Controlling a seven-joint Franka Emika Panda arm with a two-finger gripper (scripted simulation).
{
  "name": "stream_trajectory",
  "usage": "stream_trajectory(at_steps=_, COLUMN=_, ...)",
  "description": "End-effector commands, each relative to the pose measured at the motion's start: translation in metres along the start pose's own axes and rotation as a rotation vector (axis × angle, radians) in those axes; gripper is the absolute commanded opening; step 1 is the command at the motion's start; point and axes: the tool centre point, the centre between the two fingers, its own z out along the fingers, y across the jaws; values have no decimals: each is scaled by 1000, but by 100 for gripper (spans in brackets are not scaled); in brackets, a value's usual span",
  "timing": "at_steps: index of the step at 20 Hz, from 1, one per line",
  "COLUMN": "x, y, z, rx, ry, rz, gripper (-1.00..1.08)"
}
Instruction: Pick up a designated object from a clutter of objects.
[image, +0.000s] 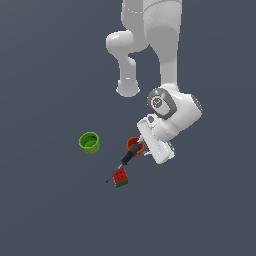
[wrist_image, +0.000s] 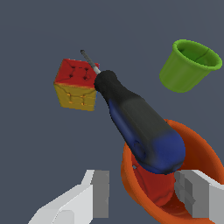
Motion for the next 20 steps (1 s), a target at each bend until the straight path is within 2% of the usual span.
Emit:
stream_trajectory(at_steps=1, x=-1, y=0, z=1, rx=1, ry=2, rz=5, gripper=28)
stream_trajectory(at_steps=15, x=-1, y=1, z=31, rx=1, ry=1, rz=4, gripper=28)
stream_trajectory(at_steps=16, x=-1, y=1, z=31, rx=1, ry=1, rz=4, gripper=-100)
stream_trajectory(at_steps=20, x=-1, y=1, z=31, rx=1, ry=1, rz=4, gripper=-100)
